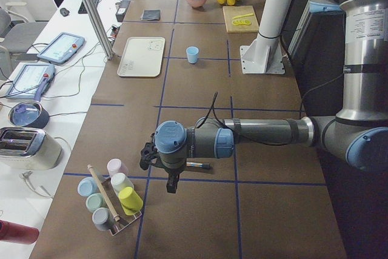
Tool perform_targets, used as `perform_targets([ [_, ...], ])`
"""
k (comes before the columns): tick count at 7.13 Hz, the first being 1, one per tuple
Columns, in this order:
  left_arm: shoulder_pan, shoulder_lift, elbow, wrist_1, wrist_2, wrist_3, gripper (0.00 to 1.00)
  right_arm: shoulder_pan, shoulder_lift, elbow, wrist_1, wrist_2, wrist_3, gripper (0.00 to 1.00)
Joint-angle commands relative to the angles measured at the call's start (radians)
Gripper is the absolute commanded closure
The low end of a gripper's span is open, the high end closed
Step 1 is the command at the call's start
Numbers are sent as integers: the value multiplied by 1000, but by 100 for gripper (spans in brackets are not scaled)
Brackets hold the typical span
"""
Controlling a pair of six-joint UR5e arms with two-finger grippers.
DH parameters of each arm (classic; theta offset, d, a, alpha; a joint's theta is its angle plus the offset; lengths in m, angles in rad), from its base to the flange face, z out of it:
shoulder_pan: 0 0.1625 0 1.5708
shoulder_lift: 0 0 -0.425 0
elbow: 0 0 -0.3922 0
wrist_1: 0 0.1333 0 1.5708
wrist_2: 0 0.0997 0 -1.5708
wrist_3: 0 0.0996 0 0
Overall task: Mash ice and strawberries in cup
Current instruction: 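Grasp an ice cube from the pink bowl with the right gripper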
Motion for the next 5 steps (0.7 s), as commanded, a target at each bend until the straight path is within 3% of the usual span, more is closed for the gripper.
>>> perform_targets([
  [1, 0, 0, -1, -1, -1, 0, 0, -7, 0, -10, 1, -12, -1, 46],
  [4, 0, 0, -1, -1, -1, 0, 0, -7, 2, -11, 1, -12, -1, 51],
  [5, 0, 0, -3, -1, -1, -2, 0, -7, 2, -11, 1, -12, -1, 60],
])
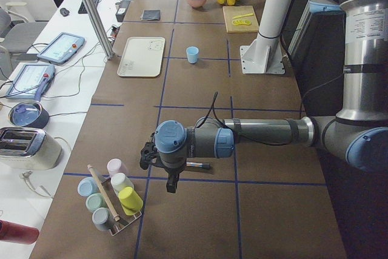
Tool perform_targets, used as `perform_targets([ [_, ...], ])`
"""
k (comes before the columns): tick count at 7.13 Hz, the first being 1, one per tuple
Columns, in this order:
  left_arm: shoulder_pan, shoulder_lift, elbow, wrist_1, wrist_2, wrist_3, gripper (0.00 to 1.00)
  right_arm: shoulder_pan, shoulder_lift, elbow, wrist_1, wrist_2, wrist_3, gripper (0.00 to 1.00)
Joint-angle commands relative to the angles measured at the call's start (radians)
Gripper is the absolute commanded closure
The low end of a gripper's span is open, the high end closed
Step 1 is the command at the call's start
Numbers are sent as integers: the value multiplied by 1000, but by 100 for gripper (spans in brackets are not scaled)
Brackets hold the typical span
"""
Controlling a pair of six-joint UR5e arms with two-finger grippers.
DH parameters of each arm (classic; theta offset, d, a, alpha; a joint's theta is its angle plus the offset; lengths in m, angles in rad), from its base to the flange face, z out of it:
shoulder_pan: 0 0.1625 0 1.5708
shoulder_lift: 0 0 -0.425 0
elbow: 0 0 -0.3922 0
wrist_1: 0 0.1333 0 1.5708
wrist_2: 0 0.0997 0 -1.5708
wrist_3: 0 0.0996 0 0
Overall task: Mash ice and strawberries in cup
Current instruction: 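Grasp an ice cube from the pink bowl with the right gripper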
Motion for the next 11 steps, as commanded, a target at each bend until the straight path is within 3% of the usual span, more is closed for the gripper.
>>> perform_targets([
  [1, 0, 0, -1, -5, 1, -1, 0, 0, 1, 0, 0, 0, -2, 78],
  [2, -2, 0, -1, -5, 1, -1, 0, 0, 1, 3, 0, 0, -2, 94],
  [3, 0, 0, -1, -5, 1, -1, 0, 3, -1, 20, -2, 0, -3, 100],
  [6, -2, 2, -1, -5, 0, -1, 0, 104, -61, 193, -32, 15, -5, 100],
  [7, -2, 3, -1, -5, 0, -1, 0, 119, -41, 272, -143, 15, -3, 100],
  [9, 0, 3, 0, -5, -5, -1, 0, 121, 144, 348, -388, 46, 17, 100],
  [11, 0, 5, 0, -5, -7, -1, 0, 83, 313, 347, -468, 93, 171, 100],
])
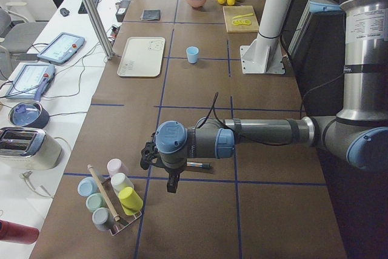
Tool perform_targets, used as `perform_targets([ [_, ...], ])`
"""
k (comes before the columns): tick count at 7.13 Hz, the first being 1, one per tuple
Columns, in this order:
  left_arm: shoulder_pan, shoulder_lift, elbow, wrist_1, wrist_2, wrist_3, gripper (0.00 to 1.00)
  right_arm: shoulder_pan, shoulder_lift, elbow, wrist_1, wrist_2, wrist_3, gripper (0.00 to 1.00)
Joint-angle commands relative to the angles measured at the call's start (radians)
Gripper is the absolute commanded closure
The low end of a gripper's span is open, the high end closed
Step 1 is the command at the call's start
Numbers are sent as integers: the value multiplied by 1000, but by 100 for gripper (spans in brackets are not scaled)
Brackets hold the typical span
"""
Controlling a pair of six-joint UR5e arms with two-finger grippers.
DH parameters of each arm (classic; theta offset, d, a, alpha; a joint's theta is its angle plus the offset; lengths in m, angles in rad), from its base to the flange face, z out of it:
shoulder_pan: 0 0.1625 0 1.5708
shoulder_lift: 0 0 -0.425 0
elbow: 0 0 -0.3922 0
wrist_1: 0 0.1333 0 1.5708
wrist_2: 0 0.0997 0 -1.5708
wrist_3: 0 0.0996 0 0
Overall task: Mash ice and strawberries in cup
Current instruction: 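Carry the ice cube with the right gripper over the light-blue cup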
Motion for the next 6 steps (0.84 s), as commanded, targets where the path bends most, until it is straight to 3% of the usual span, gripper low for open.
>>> perform_targets([
  [1, 0, 1, -1, 0, -1, -2, 0, -104, 185, 3, -50, 22, 257, 100],
  [3, -1, 1, -1, 0, -1, 0, 0, -311, 363, -23, -44, -22, 611, 100],
  [5, 0, -4, -1, 0, -1, -2, 0, -536, 547, -115, -31, -200, 902, 100],
  [6, 0, -4, 0, 0, 0, -2, 0, -613, 611, -215, 77, -295, 1005, 100],
])
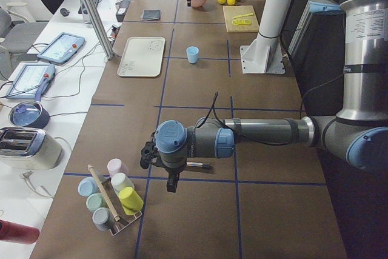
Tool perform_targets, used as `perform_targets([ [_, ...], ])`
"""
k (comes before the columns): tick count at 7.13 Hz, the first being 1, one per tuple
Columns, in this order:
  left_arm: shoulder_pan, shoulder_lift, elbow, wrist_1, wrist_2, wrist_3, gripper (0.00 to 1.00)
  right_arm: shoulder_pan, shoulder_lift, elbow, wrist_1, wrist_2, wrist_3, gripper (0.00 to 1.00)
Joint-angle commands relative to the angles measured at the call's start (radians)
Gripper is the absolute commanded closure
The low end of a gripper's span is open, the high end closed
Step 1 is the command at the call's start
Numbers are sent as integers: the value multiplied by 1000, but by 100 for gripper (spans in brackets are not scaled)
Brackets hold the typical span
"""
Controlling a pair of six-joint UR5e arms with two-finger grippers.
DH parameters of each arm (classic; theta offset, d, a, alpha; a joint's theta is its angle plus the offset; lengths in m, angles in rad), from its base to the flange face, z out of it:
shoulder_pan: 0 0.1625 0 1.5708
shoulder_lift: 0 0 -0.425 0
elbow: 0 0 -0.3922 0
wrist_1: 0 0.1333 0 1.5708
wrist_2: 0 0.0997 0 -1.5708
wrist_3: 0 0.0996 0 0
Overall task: Mash ice and strawberries in cup
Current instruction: 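Carry the ice cube with the right gripper over the light-blue cup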
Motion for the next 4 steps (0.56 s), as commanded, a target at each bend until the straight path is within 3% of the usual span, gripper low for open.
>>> perform_targets([
  [1, 0, -1, 7, 0, 1, 1, 0, -155, 125, -185, 181, -136, 211, 100],
  [4, 0, 1, 17, 0, 0, 3, 0, -231, 210, -299, 188, -224, 243, 100],
])
